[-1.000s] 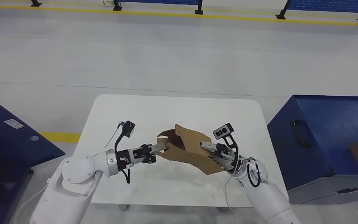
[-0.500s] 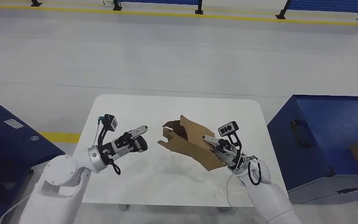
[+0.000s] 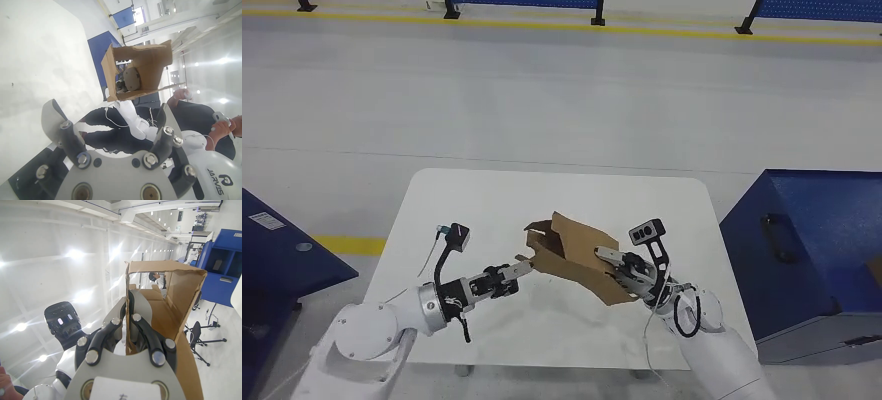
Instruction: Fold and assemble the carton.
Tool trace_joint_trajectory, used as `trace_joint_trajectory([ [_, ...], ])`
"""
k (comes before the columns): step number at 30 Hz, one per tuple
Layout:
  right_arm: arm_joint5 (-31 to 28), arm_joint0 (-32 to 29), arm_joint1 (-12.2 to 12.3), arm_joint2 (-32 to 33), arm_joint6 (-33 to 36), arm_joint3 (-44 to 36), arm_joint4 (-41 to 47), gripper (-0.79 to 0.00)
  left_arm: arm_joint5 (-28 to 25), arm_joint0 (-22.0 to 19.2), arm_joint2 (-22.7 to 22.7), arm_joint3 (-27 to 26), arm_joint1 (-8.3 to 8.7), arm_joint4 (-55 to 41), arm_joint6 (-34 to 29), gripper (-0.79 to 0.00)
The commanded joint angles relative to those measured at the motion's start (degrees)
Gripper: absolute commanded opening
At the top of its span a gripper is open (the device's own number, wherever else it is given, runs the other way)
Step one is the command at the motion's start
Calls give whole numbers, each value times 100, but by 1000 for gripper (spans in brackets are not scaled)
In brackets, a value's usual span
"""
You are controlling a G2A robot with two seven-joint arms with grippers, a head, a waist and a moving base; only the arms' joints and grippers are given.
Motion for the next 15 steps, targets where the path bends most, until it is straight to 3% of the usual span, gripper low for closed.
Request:
trace_joint_trajectory([
  [1,4,-12,-5,10,16,-17,-10,-785,77,-73,91,56,-2,87,17,0],
  [15,75,-35,-26,143,305,22,-138,-785,534,-564,759,355,-42,452,40,0],
])
